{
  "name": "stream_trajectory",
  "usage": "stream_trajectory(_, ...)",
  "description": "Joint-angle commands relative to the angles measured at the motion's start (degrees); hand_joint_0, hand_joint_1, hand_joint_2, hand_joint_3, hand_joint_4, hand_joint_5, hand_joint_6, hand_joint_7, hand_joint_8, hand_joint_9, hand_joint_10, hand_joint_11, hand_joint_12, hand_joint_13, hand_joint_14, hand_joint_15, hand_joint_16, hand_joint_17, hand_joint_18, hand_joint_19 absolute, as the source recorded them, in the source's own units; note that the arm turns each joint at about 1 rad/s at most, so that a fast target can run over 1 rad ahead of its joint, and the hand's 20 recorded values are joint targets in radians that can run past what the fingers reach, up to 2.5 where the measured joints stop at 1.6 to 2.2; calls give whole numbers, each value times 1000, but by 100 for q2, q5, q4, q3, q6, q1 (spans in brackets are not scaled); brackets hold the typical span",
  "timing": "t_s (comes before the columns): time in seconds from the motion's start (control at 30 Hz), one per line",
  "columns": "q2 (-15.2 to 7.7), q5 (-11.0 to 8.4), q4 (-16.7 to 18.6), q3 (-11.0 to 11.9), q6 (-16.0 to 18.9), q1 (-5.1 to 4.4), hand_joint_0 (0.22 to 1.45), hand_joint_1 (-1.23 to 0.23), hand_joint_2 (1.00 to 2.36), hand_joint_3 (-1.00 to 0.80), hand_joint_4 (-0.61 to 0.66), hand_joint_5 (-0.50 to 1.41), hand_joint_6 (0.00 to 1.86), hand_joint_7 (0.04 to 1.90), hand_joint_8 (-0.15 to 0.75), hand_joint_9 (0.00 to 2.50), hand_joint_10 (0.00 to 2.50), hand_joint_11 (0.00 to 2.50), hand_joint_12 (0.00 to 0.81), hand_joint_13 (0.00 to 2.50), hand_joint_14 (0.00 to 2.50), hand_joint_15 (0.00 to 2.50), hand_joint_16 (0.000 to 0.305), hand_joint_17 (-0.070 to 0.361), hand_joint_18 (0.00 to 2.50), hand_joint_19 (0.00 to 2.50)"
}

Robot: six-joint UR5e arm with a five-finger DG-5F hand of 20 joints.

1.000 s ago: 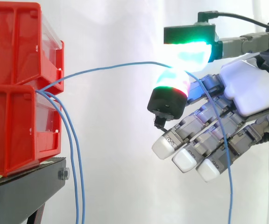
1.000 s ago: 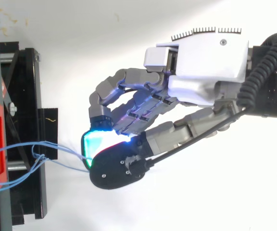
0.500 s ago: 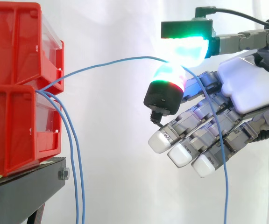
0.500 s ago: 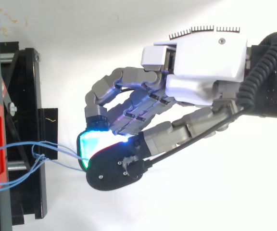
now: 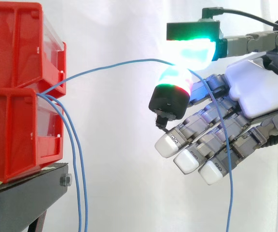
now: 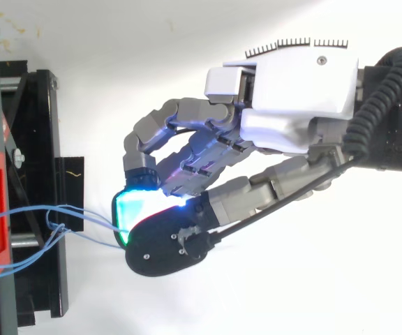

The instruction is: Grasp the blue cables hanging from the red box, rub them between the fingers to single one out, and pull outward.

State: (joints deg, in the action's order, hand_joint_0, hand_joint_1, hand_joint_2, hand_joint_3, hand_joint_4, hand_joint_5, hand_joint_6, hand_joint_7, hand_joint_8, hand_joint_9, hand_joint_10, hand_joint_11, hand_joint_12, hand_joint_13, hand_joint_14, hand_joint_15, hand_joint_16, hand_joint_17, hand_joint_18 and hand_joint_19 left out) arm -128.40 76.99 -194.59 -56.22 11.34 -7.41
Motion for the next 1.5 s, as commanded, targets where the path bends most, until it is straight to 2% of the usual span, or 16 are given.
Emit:
stream_trajectory(0.0,0,0,0,-3,0,3,589,-848,1223,90,-220,-88,918,1284,309,699,2,115,470,634,11,346,62,140,619,292)
stream_trajectory(1.47,0,-9,0,-12,0,3,591,-842,1205,84,-208,-90,919,1263,316,724,3,139,473,647,12,353,62,140,630,300)
